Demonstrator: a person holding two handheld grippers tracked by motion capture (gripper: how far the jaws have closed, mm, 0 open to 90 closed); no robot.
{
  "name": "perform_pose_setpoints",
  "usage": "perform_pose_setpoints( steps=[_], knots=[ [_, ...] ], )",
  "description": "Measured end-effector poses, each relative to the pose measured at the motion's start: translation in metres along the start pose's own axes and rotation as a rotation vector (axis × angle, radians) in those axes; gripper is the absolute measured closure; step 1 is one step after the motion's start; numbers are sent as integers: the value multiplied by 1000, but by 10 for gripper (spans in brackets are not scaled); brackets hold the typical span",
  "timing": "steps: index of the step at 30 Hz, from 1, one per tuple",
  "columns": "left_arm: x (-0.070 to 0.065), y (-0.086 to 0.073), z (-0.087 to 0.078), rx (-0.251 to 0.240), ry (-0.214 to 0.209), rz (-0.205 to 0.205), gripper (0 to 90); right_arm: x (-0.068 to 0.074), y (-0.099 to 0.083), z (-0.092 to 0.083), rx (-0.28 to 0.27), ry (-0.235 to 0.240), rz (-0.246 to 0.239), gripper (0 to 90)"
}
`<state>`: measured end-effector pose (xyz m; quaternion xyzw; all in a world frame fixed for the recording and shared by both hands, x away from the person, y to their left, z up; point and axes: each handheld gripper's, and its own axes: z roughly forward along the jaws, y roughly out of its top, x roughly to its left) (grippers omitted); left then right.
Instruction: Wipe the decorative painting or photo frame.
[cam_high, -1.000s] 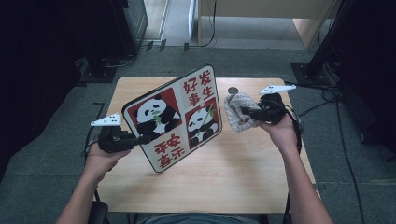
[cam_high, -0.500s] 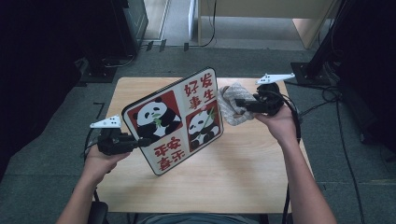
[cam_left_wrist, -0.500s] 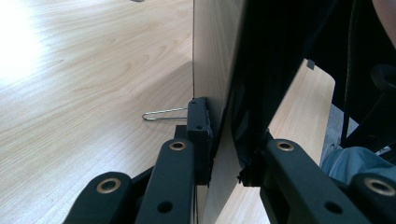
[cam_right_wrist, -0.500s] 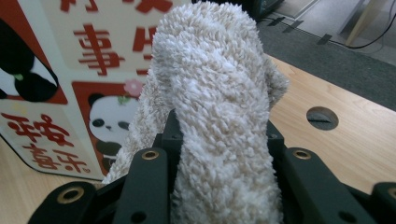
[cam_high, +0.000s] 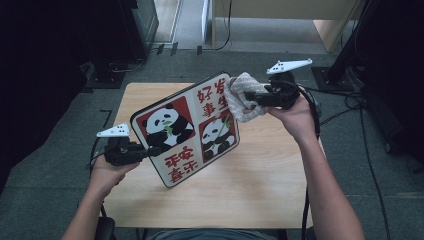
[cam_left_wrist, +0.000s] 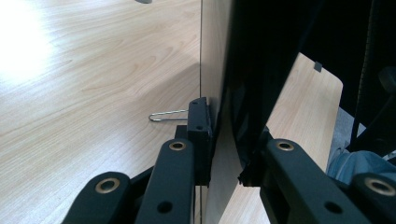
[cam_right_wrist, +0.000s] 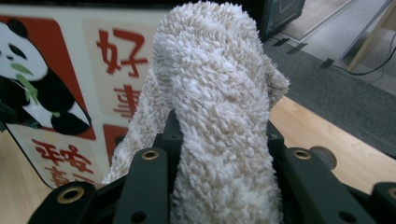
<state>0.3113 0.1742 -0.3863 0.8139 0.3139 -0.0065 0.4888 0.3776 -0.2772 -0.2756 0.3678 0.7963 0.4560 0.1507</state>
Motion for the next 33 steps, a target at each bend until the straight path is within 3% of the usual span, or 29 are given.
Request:
perform_pose_setpoints(
  steps=[9, 15, 23, 33],
  knots=[
    [0, -2, 0, -16, 7, -9, 790, 10, 32, -6, -44, 6, -41, 659],
    [0, -1, 0, -15, 15, -5, 790, 14, 44, -2, -40, 13, -53, 659],
    [1, -3, 0, -18, 11, -2, 789, 10, 39, 13, -15, 20, -52, 659],
    [2, -2, 0, -15, 12, -10, 785, 6, 30, 19, -31, 38, -51, 658]
  ],
)
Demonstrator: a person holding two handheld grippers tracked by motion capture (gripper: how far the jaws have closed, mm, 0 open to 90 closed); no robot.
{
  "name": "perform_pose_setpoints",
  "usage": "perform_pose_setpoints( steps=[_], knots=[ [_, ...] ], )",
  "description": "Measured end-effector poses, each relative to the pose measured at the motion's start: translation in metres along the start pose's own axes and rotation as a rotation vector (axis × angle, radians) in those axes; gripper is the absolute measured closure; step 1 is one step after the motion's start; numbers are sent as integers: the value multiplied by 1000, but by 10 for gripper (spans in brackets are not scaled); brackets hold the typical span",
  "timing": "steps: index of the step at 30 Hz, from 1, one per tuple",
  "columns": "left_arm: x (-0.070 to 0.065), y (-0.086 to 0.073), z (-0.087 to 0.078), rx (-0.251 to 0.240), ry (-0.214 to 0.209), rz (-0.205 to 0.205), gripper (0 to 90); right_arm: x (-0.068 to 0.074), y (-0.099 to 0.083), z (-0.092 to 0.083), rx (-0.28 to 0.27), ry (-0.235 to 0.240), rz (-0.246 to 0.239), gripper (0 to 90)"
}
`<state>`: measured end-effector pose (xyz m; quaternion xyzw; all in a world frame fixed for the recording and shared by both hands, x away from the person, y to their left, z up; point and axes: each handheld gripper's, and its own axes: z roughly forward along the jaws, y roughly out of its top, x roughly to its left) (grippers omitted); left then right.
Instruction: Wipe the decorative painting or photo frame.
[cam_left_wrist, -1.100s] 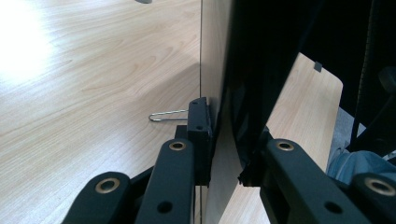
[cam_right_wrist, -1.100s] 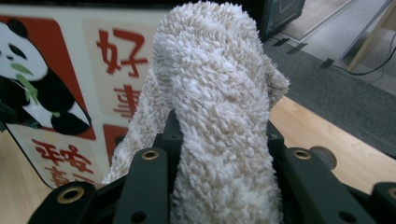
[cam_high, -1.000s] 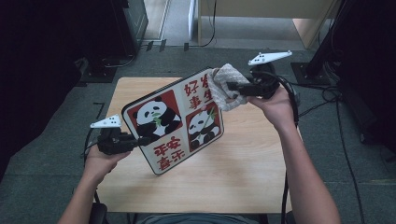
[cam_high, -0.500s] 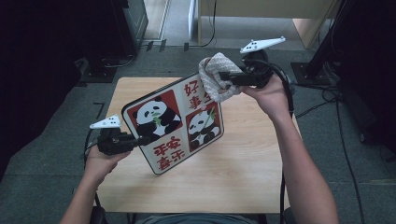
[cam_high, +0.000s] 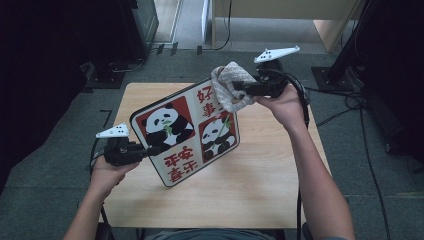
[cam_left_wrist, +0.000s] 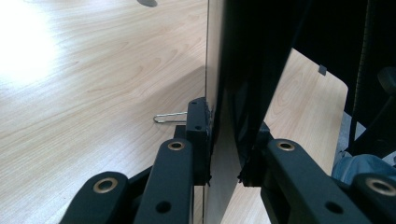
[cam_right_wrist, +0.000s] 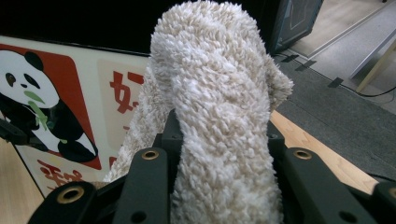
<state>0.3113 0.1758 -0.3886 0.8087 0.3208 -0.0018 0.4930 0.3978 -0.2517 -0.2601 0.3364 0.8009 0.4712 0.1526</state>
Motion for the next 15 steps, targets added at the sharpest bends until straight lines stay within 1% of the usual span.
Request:
perform_pose_setpoints(
  steps=[3, 8, 15],
  knots=[
    [0, 1, 0, 10, 4, 0, 784, 1, -4, 1, 4, 2, 3, 658],
    [0, 1, 0, 10, 5, 0, 784, 2, -12, 6, 27, 2, -15, 657],
    [0, 0, -1, 7, 8, -3, 781, 0, -25, 9, 35, 14, 1, 658]
  ],
)
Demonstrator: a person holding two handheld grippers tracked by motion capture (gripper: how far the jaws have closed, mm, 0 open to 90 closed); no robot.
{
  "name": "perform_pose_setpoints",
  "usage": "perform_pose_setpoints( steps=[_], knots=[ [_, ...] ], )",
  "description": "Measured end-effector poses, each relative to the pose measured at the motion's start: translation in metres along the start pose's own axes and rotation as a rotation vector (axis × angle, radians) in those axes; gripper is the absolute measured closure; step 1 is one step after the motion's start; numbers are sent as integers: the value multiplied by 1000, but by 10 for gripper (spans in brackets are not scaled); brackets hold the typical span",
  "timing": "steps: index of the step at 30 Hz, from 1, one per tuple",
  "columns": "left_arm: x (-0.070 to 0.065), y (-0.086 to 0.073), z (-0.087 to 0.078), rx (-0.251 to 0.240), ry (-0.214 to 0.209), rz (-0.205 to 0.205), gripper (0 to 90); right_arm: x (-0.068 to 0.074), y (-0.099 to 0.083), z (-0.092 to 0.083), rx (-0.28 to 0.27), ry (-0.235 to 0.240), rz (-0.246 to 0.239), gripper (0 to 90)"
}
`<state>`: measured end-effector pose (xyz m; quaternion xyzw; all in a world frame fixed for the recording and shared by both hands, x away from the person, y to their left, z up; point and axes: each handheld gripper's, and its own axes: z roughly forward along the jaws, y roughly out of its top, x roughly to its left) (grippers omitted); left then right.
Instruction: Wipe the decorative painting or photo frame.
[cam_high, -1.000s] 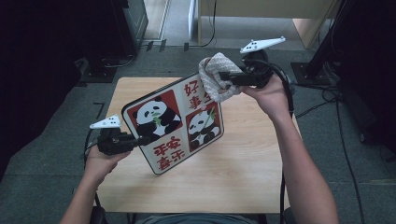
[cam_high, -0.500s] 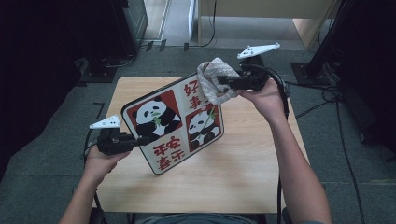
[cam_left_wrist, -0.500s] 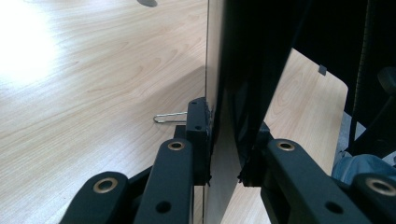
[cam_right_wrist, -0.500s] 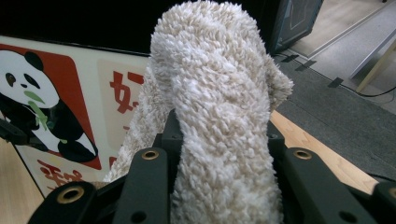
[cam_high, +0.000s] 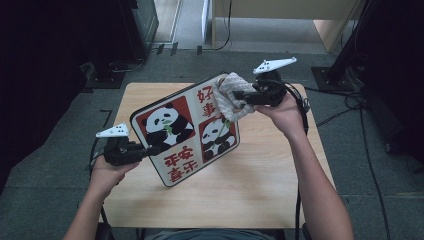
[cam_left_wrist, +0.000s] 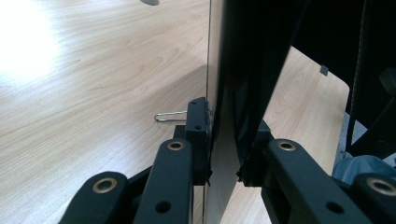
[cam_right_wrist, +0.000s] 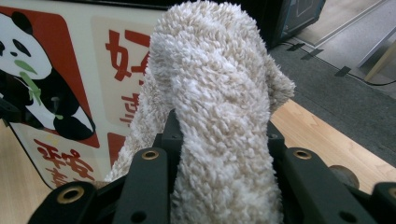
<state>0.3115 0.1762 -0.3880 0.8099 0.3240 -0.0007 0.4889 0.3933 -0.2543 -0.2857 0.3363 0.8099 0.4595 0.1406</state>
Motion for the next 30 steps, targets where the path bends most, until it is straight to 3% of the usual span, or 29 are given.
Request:
perform_pose_setpoints(
  steps=[30],
  knots=[
    [1, -1, -2, 4, -4, 2, 783, -1, -42, 14, 13, 29, 10, 652]
  ],
)
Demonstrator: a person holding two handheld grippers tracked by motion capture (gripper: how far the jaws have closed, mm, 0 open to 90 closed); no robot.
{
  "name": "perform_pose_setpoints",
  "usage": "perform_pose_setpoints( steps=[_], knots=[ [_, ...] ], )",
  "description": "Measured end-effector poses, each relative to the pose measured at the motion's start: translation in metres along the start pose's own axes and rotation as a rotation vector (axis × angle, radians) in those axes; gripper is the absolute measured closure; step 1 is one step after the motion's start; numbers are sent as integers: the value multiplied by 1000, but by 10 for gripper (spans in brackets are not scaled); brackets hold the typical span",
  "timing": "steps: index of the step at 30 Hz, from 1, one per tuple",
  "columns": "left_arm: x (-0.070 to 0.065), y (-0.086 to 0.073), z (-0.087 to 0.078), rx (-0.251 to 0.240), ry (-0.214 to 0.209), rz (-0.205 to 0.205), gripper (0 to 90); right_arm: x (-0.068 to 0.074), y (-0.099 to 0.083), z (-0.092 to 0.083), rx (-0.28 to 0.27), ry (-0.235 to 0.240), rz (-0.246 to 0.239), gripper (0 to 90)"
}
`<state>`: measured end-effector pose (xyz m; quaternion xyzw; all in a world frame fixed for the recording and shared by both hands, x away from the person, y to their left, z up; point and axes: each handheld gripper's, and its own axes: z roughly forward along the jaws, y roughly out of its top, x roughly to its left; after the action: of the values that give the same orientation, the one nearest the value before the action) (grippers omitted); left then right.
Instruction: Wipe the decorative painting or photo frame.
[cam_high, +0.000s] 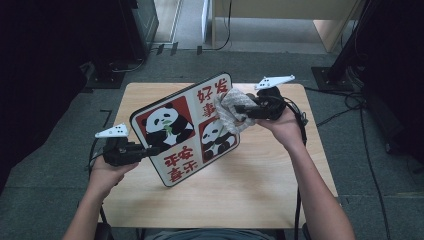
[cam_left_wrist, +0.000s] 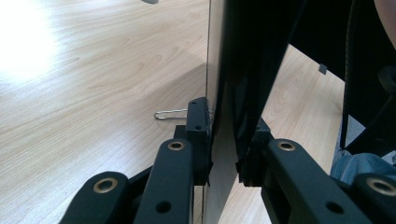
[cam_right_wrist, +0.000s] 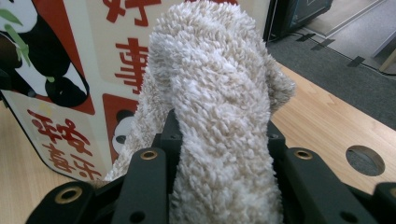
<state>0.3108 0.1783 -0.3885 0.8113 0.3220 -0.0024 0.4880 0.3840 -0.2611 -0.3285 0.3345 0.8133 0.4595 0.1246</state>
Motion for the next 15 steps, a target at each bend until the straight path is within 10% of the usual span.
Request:
perform_pose_setpoints(
  steps=[15],
  knots=[
    [-1, 0, 0, 3, -1, -5, 785, -1, -22, 10, 26, 13, 17, 650]
  ],
)
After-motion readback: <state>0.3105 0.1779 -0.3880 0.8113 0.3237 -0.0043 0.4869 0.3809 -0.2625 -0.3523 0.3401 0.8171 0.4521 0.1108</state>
